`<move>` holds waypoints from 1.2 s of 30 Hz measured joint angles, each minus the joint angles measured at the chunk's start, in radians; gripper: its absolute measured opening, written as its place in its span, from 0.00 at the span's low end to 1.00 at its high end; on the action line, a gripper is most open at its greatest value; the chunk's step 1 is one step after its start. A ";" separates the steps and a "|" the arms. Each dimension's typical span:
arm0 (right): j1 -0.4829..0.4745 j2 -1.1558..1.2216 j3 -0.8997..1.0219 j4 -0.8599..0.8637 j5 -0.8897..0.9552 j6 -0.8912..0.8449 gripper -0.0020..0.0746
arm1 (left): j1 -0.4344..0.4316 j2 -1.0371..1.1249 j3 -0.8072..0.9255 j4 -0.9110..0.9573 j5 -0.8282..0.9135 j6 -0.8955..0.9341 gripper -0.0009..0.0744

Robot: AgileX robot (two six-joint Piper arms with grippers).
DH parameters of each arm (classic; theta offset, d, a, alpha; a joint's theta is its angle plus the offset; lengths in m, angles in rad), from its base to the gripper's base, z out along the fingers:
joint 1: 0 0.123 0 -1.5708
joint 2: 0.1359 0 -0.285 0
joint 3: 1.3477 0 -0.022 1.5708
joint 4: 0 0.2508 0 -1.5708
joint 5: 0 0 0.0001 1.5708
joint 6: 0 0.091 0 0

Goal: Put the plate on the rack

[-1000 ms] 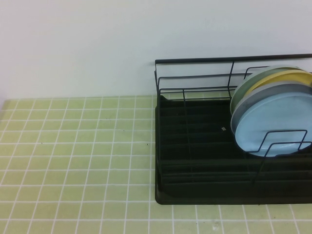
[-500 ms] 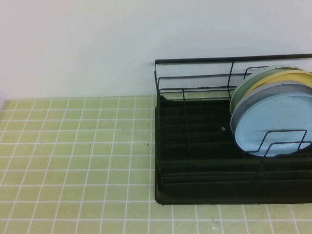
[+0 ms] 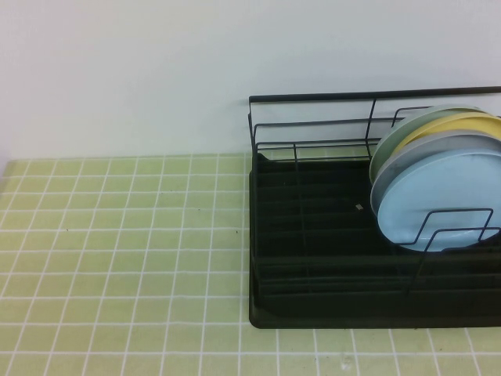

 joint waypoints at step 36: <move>-0.281 -0.307 0.256 -1.472 0.240 1.610 0.02 | 0.000 0.000 0.000 0.000 0.000 -0.004 0.01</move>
